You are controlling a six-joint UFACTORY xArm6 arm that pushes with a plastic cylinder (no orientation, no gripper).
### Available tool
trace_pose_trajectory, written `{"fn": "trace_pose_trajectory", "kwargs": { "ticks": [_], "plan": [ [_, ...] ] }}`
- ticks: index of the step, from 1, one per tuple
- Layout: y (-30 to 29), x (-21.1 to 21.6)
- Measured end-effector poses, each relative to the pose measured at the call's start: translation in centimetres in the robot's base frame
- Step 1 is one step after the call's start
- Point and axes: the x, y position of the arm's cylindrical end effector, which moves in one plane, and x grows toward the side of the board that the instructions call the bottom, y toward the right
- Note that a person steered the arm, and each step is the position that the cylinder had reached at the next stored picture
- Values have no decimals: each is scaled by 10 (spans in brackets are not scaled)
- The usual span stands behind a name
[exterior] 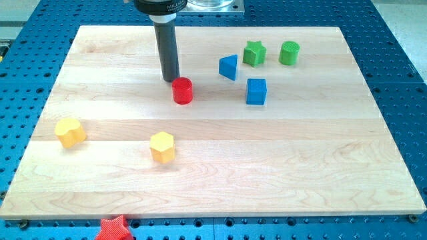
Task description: Move the red circle vertically to the hexagon
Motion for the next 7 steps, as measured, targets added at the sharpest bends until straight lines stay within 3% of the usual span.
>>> {"fn": "trace_pose_trajectory", "kwargs": {
  "ticks": [1, 2, 4, 5, 6, 7],
  "plan": [
    [10, -13],
    [3, 12],
    [90, 35],
    [61, -4],
    [48, 35],
    [27, 27]
  ]
}}
